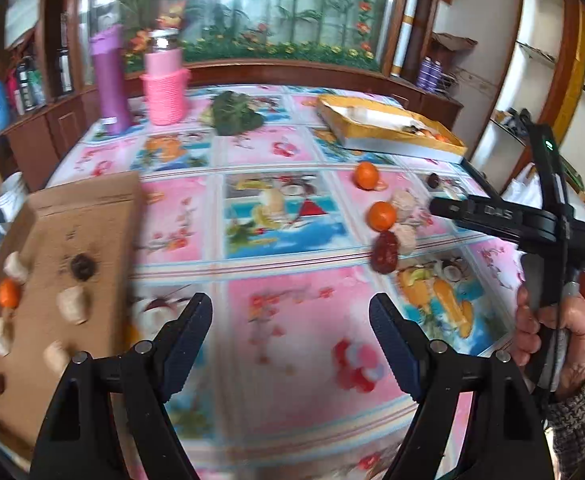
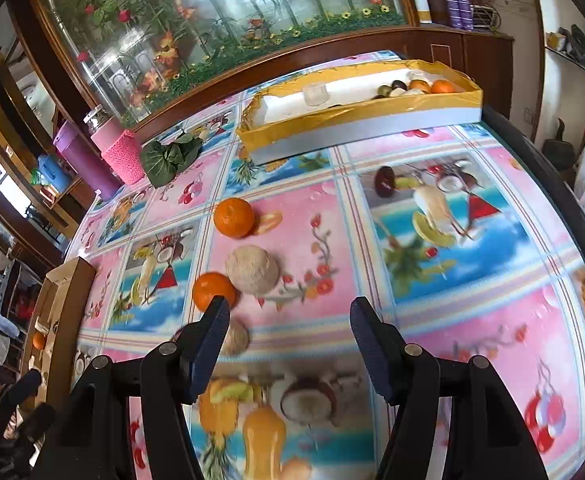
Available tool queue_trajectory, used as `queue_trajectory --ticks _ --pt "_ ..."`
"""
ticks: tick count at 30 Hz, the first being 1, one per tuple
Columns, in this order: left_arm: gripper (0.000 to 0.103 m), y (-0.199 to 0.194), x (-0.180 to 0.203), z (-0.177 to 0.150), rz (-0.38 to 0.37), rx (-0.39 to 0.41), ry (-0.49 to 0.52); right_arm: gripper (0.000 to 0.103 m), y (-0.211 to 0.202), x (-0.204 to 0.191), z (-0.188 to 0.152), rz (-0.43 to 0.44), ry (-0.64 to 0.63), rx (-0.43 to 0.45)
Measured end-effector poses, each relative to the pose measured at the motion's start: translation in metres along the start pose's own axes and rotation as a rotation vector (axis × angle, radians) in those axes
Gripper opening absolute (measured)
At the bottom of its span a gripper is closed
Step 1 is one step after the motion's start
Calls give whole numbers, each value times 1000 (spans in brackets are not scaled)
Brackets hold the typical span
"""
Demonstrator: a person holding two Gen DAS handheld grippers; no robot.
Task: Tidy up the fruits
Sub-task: 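Move both open tools back over the remaining fruit on the tablecloth, then grasp a red date with the left tool while the right grasps a pastry cake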
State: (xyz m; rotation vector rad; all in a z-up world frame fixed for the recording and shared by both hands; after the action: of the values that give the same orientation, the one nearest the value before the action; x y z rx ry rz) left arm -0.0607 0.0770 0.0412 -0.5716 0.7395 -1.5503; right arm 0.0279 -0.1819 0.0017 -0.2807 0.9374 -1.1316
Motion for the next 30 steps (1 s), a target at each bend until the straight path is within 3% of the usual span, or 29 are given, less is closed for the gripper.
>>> queue_trajectory --ticks 6,8,10,12,15,22,24,30 --pt "79 33 51 21 -64 15 104 60 30 -3 14 28 -29 -19" --pt "73 48 61 23 -82 -10 116 60 40 -2 14 45 -25 -28" --pt "55 66 67 24 -127 -71 108 60 47 0 13 63 -21 -37" --pt "50 79 66 24 -170 -110 86 54 47 -1 13 70 -36 -36" --pt "43 86 60 26 -159 -100 56 53 42 6 13 68 -16 -17" --pt "44 92 46 31 -173 -87 -17 54 31 22 15 48 59 16" --pt "49 95 52 34 -183 -85 -2 54 32 20 15 36 47 13" --pt "49 98 73 46 -186 -56 71 53 38 11 13 21 -3 -5"
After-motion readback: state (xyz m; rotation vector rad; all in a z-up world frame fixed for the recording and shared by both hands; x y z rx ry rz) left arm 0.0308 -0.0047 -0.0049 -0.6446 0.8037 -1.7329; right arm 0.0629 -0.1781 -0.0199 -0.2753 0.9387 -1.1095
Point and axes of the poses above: each gripper's, at about its wrist camera, not at the fingertips, and y roughly the way its jaws point, x to its right, z to its top, the point moved 3 cm from there along y, roughly the way its jaws point, and after that the axes turned 14 degrees about z, right-handed, at the moved point
